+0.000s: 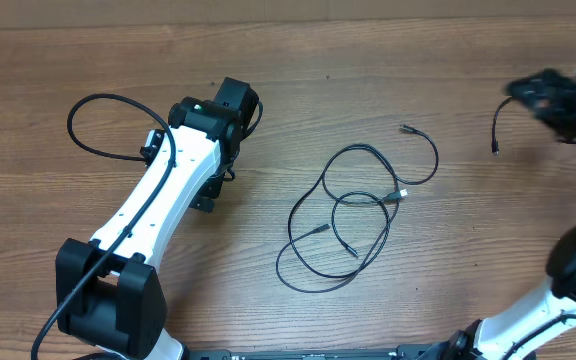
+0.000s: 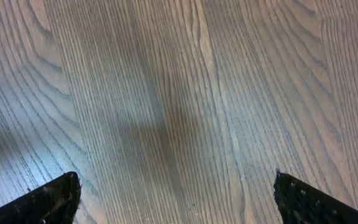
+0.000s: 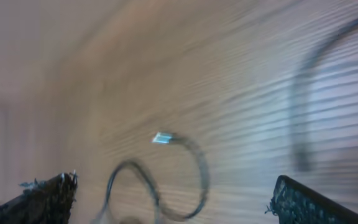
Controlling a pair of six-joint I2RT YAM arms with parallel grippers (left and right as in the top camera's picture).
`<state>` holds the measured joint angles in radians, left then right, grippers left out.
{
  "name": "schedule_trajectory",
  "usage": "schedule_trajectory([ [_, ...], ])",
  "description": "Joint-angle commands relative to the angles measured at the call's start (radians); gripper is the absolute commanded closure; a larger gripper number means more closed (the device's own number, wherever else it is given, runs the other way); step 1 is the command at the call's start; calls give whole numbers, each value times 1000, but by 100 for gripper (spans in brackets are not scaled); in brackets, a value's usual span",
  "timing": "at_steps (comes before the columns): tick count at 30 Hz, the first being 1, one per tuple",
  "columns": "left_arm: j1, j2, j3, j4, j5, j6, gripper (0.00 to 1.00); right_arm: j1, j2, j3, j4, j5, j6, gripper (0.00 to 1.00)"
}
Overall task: Untangle cables
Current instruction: 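Move the right gripper back left to the remaining cable pile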
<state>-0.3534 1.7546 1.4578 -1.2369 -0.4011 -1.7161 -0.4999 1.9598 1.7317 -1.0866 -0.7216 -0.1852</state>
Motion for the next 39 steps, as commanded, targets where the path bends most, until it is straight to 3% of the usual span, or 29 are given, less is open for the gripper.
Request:
schedule_trajectory([
  [1, 0, 2, 11, -4, -24, 14, 0, 111, 13, 9, -68, 18, -149, 0],
  [4, 0, 2, 11, -3, -24, 14, 0, 213, 13, 9, -158, 49, -212, 0],
  [8, 0, 2, 11, -3, -24, 14, 0, 333, 13, 9, -261, 143, -212, 0],
  [17, 0, 2, 11, -3, -24, 14, 0, 567, 13, -26, -409, 153, -216, 0],
  [24, 0, 2, 11, -4, -24, 14, 0, 760, 13, -110, -380, 153, -211, 0],
  [31, 0, 2, 11, -4, -24, 14, 0, 906, 13, -215, -279, 152, -47, 0],
  [39, 0, 2, 11, -3, -24, 14, 0, 1059, 14, -346, -172, 135, -2, 0],
])
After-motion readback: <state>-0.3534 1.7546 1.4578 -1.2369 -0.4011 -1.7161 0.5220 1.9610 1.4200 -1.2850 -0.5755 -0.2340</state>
